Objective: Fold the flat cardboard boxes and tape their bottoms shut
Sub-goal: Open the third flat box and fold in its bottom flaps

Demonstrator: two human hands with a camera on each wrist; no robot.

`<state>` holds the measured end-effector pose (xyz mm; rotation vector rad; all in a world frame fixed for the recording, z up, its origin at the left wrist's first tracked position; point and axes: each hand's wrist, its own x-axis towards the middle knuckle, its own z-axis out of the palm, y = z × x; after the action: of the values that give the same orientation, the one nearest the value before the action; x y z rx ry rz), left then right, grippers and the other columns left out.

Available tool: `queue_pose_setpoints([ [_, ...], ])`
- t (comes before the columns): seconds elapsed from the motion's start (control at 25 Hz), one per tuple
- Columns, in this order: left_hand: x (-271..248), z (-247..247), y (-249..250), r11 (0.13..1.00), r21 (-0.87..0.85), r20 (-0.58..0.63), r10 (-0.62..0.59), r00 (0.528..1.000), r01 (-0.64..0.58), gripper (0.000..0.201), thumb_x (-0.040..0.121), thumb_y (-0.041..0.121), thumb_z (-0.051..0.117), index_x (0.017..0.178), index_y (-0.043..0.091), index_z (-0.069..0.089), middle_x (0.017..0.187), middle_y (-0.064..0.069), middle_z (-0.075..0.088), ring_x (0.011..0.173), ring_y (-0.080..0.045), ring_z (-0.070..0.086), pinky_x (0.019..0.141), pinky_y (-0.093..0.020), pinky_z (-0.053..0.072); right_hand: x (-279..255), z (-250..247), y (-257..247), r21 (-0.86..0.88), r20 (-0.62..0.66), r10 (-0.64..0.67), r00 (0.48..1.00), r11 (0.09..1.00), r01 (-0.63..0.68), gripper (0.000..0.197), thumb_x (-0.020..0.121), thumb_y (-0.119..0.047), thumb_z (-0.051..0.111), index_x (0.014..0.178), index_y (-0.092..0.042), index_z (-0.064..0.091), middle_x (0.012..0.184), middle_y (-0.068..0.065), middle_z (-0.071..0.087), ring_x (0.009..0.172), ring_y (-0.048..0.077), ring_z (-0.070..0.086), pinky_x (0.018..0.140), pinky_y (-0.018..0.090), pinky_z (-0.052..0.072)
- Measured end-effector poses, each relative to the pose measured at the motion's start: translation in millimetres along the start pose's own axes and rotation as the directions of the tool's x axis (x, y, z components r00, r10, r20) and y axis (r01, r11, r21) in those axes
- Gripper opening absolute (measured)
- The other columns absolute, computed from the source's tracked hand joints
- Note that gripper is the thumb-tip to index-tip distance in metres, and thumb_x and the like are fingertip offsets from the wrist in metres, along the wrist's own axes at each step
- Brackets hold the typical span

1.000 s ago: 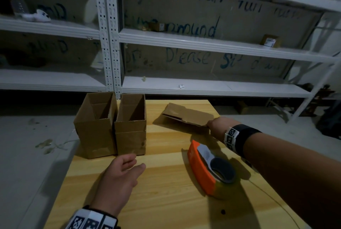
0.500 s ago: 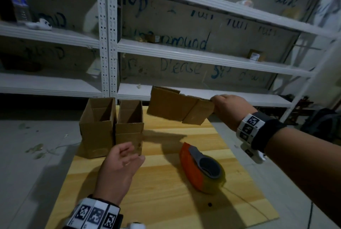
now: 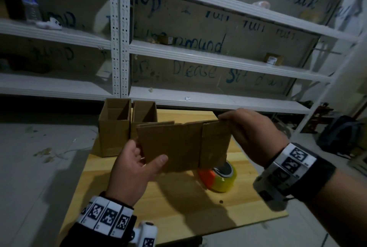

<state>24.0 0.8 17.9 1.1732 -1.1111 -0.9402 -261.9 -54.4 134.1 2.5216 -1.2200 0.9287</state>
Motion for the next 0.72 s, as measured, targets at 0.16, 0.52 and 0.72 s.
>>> queue_pose_setpoints([
  [0.16,-3,-10,-3,0.998,0.052,-0.102,-0.016,0.995,0.022,0.022,0.090,0.025,0.078,0.105,0.027,0.062,0.098,0.000,0.078,0.092,-0.016,0.076,0.075,-0.038,0.063,-24,49,-31,0.531,0.026,0.506,0.862,0.723,-0.441,0.051,0.095,-0.027,0.073,0.142,-0.029,0.055,0.114,-0.014,0.074,0.102,-0.003,0.070,0.078,0.019,0.060],
  [0.52,-8,-34,-26,0.998,0.009,-0.024,-0.067,0.997,0.067,0.057,0.068,0.040,0.089,0.117,0.048,0.060,0.119,0.016,0.076,0.114,-0.009,0.072,0.096,-0.047,0.060,-62,135,-65,0.817,0.325,0.541,0.776,0.252,-0.518,0.071,0.077,-0.066,0.076,0.138,-0.037,0.051,0.118,-0.012,0.074,0.109,0.011,0.072,0.100,0.052,0.057],
  [0.72,-13,-24,-36,0.998,-0.043,0.116,-0.043,0.992,0.049,0.103,0.053,0.048,0.100,0.140,0.051,0.044,0.133,0.017,0.070,0.126,-0.010,0.066,0.096,-0.040,0.060,-61,148,-69,0.863,0.338,0.364,0.868,0.247,-0.440,0.115,0.057,-0.098,0.060,0.154,-0.068,0.007,0.163,-0.027,0.031,0.149,0.011,0.040,0.120,0.053,0.037],
])
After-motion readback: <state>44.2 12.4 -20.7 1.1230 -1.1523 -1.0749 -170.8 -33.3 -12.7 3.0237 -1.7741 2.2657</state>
